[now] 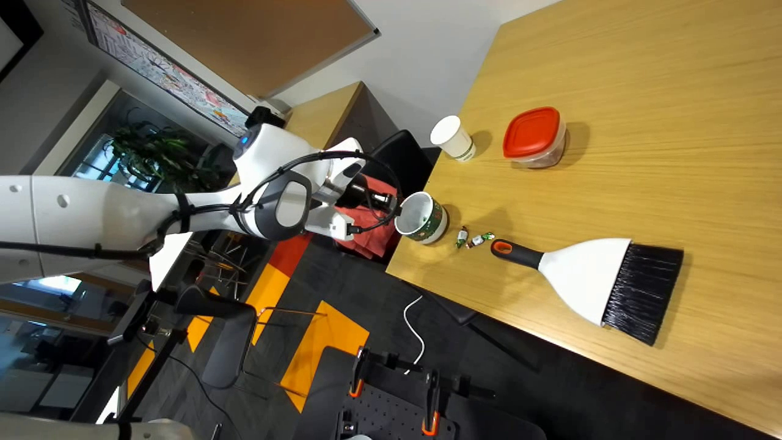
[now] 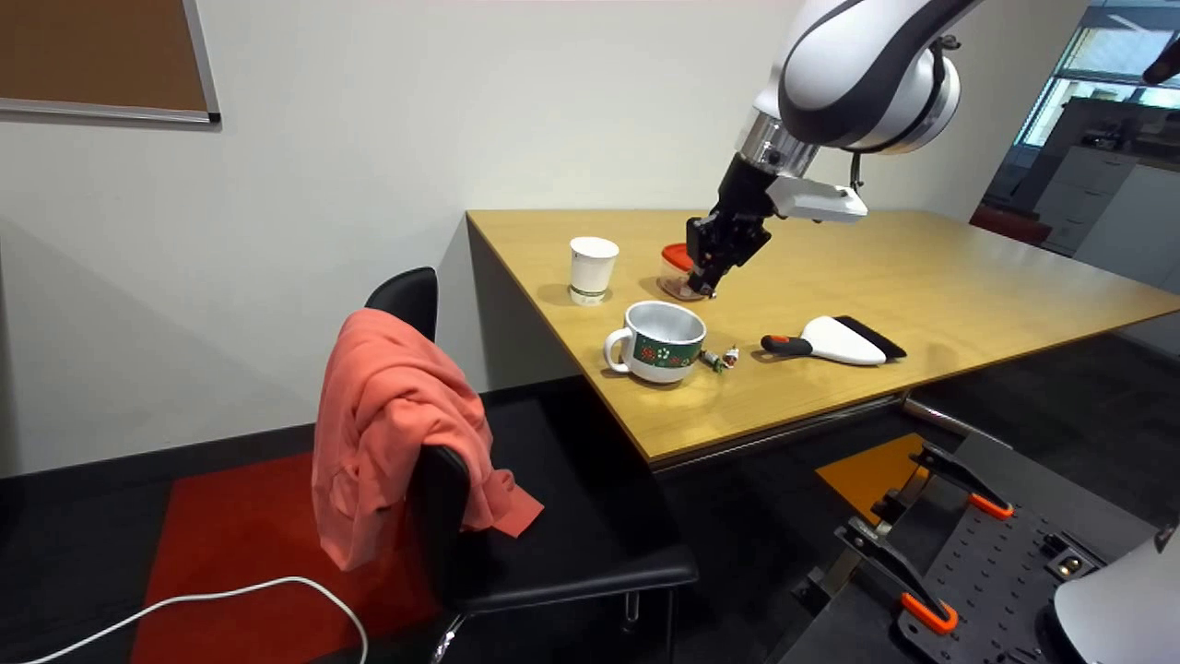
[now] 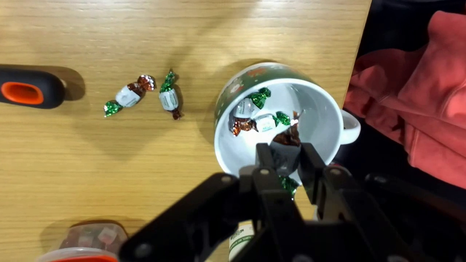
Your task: Put a sweet in the mug
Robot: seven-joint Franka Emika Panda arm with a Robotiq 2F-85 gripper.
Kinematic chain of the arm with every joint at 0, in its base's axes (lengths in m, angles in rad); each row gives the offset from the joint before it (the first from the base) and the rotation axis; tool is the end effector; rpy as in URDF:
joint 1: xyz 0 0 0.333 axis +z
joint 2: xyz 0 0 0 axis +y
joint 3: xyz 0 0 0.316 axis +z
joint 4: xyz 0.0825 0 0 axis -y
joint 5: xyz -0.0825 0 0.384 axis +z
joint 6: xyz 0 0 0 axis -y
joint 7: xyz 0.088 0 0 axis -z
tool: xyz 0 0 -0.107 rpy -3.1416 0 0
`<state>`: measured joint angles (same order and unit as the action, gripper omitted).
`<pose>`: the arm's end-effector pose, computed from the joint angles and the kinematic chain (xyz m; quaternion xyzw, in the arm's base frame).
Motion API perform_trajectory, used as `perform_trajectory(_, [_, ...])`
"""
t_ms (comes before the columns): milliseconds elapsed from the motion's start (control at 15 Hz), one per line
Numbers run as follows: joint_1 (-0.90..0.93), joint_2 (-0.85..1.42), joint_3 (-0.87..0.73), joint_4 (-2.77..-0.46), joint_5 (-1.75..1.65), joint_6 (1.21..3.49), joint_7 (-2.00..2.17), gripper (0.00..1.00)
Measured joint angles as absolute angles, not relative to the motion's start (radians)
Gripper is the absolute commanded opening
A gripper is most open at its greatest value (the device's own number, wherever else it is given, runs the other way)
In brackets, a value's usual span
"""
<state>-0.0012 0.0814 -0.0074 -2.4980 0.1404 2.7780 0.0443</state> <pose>0.4894 -0.0104 0.2726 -0.9906 0.0889 -0.0983 0.0328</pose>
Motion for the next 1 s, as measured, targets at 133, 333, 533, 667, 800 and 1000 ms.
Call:
perform_trajectory(133, [0.000, 0.118, -0.004, -2.505, 0.142, 2.835, 0.044, 0.50])
perform_trajectory(333, [0.000, 0.167, 0.000, -2.505, 0.142, 2.885, 0.044, 0.72])
perform_trajectory(533, [0.000, 0.192, 0.002, -2.504, 0.142, 2.901, 0.045, 0.94])
perform_trajectory(667, [0.000, 0.197, 0.005, -2.504, 0.142, 2.902, 0.045, 1.00])
perform_trajectory(800, [0.000, 0.198, 0.007, -2.504, 0.142, 2.902, 0.045, 1.00])
perform_trajectory(1000, [0.000, 0.198, 0.009, -2.503, 0.142, 2.903, 0.045, 1.00])
